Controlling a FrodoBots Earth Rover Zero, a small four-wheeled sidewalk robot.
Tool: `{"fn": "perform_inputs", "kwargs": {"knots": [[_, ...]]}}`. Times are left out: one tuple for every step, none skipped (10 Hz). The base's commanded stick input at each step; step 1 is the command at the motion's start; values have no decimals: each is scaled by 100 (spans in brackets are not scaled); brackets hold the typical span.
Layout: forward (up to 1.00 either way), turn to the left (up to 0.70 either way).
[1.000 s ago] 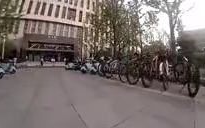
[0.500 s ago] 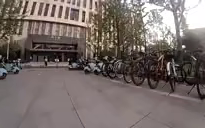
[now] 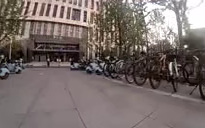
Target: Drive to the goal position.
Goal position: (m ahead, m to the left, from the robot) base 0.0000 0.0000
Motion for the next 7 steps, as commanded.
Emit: {"fn": "perform_inputs", "kwargs": {"knots": [[0, 45], [0, 45], [0, 45], [0, 45], [0, 45], [0, 45], [0, 45]]}}
